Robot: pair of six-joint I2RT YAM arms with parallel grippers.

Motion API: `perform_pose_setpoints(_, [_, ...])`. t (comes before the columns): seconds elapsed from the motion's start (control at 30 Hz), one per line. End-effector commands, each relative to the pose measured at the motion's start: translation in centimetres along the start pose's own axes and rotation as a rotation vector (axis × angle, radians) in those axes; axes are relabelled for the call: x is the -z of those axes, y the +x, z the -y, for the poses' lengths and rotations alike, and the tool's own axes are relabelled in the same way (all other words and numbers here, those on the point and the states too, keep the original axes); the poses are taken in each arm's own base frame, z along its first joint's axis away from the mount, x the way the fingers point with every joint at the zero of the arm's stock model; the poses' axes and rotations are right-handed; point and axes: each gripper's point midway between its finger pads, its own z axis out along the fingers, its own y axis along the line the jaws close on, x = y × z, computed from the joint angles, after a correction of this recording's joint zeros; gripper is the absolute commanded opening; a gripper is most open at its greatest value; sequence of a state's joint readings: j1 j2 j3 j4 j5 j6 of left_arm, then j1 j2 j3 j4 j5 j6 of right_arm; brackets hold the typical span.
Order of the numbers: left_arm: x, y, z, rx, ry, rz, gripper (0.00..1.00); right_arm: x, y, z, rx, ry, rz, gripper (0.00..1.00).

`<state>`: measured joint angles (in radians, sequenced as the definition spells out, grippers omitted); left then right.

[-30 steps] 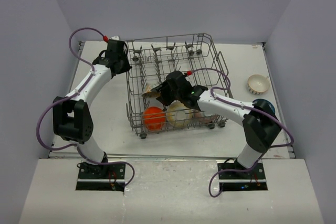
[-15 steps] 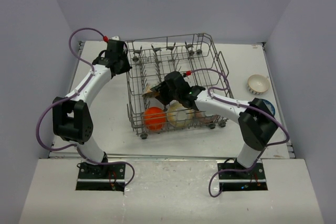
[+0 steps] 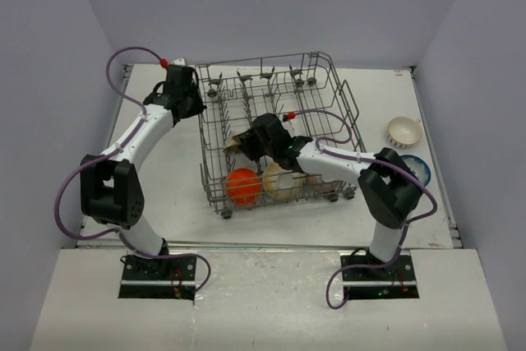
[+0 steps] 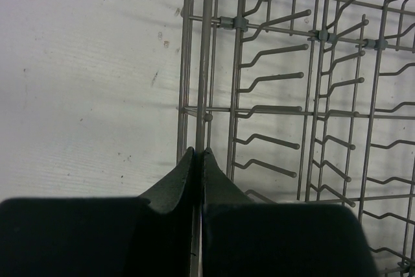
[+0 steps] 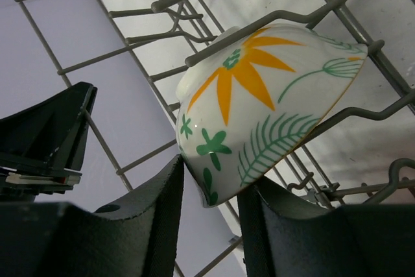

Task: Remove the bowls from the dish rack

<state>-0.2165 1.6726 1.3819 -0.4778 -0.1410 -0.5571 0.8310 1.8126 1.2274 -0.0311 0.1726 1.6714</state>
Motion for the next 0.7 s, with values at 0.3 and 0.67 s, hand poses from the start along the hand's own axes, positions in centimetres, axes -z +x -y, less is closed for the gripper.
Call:
perform_pose_setpoints(0.3, [0.9,2.5,-0.7,0.060,0.037,-0.061,0.00,0.2,-2.4,1.0,-0.047,-0.046,0.120,0.07])
perform_pose_setpoints(0.67, [0.3,3.9,-1.6,0.070,0.034,-0.087,0.00,1.0,-2.8,1.8,0.033,-0.148,0.131,0.00])
